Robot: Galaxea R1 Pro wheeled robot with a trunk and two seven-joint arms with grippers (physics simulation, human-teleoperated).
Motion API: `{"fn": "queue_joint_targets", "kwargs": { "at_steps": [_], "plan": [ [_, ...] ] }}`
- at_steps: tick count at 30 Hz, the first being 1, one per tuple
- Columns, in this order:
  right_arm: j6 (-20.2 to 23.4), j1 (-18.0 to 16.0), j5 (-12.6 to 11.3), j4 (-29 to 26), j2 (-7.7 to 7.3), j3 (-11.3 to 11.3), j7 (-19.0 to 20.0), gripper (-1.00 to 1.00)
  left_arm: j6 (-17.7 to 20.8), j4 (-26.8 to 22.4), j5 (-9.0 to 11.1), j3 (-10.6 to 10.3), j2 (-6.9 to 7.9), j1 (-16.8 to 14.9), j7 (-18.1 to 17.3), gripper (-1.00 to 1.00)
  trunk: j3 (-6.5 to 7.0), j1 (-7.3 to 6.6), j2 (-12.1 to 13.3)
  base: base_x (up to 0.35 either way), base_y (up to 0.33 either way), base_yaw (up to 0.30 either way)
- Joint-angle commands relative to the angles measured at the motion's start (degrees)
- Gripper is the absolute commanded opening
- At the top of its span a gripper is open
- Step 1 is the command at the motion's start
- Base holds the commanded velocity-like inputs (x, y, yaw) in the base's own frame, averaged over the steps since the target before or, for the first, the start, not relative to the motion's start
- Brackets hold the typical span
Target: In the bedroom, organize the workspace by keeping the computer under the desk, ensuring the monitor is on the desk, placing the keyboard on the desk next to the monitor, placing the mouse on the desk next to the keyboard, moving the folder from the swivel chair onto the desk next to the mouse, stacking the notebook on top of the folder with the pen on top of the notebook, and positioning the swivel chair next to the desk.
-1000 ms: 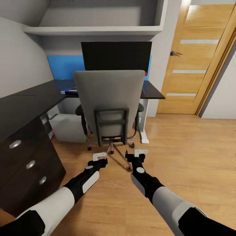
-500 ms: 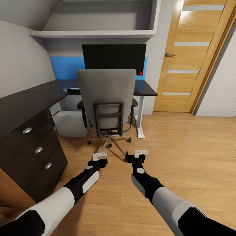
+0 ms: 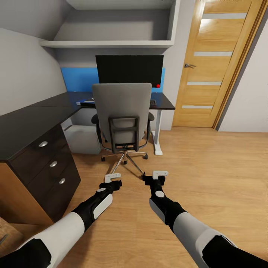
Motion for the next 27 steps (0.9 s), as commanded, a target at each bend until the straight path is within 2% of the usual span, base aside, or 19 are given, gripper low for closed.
{"fn": "queue_joint_targets", "kwargs": {
  "at_steps": [1,27],
  "plan": [
    [-0.34,-0.06,-0.62,0.05,-0.03,0.48,-0.31,1.00,0.16,-0.11,0.32,-0.30,0.05,-0.05,0.52,1.00,0.13,-0.24,0.39,-0.018,0.000,0.000],
    [-0.56,-0.06,-0.64,0.24,-0.05,0.48,-0.23,1.00,0.41,0.18,0.40,-0.06,-0.04,-0.05,0.57,1.00,4.80,-5.95,10.82,0.000,0.000,0.000]
  ]
}}
